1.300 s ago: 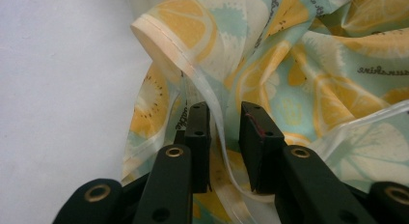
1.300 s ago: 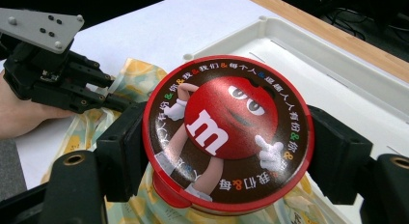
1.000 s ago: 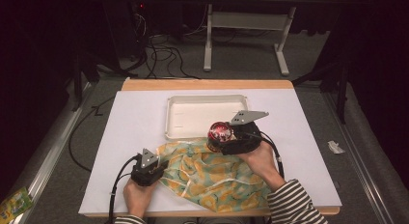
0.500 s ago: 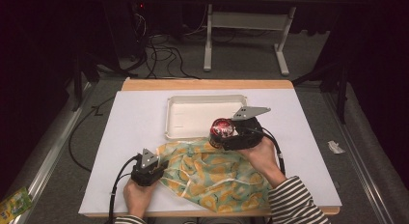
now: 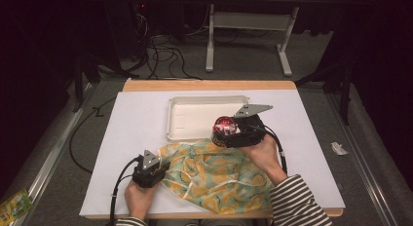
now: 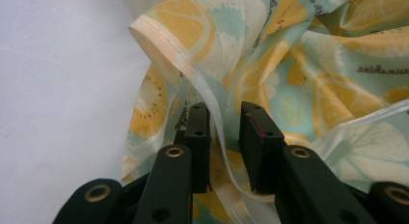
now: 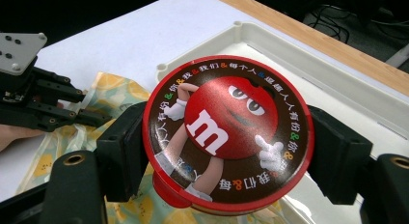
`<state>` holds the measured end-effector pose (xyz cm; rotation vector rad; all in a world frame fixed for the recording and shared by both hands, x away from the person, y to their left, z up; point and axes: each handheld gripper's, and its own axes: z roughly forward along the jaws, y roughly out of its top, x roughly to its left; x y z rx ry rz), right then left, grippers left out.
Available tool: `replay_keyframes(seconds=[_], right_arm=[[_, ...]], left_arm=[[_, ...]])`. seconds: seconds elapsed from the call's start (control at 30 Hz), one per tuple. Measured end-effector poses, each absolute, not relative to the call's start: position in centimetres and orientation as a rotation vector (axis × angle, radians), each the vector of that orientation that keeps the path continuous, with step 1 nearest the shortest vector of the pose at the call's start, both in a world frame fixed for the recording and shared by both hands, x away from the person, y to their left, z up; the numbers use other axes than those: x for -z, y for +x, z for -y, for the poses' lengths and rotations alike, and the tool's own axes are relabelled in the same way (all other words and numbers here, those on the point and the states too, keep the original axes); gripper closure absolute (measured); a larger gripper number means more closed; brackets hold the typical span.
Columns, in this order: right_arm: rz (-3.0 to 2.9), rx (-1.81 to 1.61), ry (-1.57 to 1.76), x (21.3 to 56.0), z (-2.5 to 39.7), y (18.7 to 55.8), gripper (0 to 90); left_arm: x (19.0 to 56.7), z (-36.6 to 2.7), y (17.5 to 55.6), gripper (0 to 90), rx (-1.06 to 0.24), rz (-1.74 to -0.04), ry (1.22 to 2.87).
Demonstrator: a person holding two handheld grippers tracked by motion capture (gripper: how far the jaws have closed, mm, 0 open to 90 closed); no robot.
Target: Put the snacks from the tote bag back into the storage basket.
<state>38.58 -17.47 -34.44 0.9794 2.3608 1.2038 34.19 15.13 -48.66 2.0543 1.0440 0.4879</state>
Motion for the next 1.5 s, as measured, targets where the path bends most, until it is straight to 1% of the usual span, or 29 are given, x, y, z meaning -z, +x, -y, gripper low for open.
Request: replay_keyframes(seconds=[0.37, 1.27, 1.5], right_arm=[[-2.355, -1.185, 1.003, 34.9, 17.4, 39.5, 25.9], [-2.332, -1.169, 1.043, 34.2, 17.2, 41.7, 25.9], [-2.333, -1.148, 1.056, 34.6, 17.2, 42.1, 25.9]], left_arm=[[48.7, -15.2, 34.2, 74.0, -0.484, -1.044, 2.053], [48.7, -15.2, 34.2, 74.1, -0.482, -1.044, 2.053], [48.7, -15.2, 34.2, 74.1, -0.48, -1.042, 2.052]])
